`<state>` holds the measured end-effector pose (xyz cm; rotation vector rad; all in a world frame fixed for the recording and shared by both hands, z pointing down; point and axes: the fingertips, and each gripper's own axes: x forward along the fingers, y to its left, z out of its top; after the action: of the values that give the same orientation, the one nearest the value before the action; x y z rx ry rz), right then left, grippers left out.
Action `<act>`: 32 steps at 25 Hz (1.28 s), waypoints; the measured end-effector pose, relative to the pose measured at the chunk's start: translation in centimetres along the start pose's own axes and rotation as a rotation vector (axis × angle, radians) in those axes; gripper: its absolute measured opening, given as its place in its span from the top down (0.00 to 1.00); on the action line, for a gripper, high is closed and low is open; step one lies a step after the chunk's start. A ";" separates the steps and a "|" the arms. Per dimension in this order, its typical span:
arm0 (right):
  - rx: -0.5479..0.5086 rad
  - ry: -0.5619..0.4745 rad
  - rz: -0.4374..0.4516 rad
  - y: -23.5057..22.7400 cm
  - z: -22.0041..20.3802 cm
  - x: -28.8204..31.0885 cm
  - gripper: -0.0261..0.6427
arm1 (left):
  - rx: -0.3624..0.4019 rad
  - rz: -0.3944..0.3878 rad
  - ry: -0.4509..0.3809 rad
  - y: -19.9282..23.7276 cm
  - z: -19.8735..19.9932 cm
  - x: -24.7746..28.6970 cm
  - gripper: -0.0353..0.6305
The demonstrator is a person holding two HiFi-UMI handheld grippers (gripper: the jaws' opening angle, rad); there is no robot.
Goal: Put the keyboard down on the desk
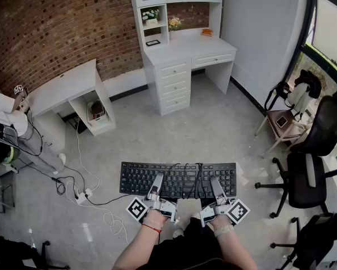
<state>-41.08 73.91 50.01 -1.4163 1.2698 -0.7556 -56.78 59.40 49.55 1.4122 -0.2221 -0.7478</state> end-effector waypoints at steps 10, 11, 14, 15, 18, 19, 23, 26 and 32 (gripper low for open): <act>0.016 0.026 0.013 -2.6 2.8 5.0 0.85 | 0.021 0.015 -0.020 2.4 0.8 5.3 0.82; 0.018 0.029 0.009 -3.0 3.1 5.9 0.85 | 0.023 0.017 -0.025 2.7 1.1 6.1 0.82; 0.001 0.046 0.020 -3.4 4.4 8.6 0.85 | 0.014 0.009 -0.035 3.5 1.8 8.7 0.82; -0.005 0.050 0.027 -3.6 5.0 9.6 0.85 | 0.012 0.004 -0.036 3.7 1.9 9.7 0.82; 0.003 0.055 0.012 -4.5 6.9 12.0 0.84 | 0.011 0.010 -0.043 4.5 1.9 12.8 0.82; -0.003 0.057 0.009 -4.7 7.5 12.8 0.84 | 0.010 0.011 -0.045 4.8 2.0 13.7 0.82; -0.014 0.065 0.017 -5.3 9.8 15.9 0.84 | 0.012 0.001 -0.050 5.5 2.2 17.3 0.82; 0.000 0.071 0.010 -5.9 11.1 17.8 0.84 | 0.004 0.014 -0.061 6.1 2.2 19.5 0.82; 0.018 0.105 -0.020 -8.0 12.8 21.3 0.84 | 0.013 0.043 -0.096 7.6 3.0 22.8 0.82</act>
<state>-21.79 56.41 50.44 -1.3918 1.3276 -0.8630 -38.63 43.37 50.74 1.3809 -0.3310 -0.7806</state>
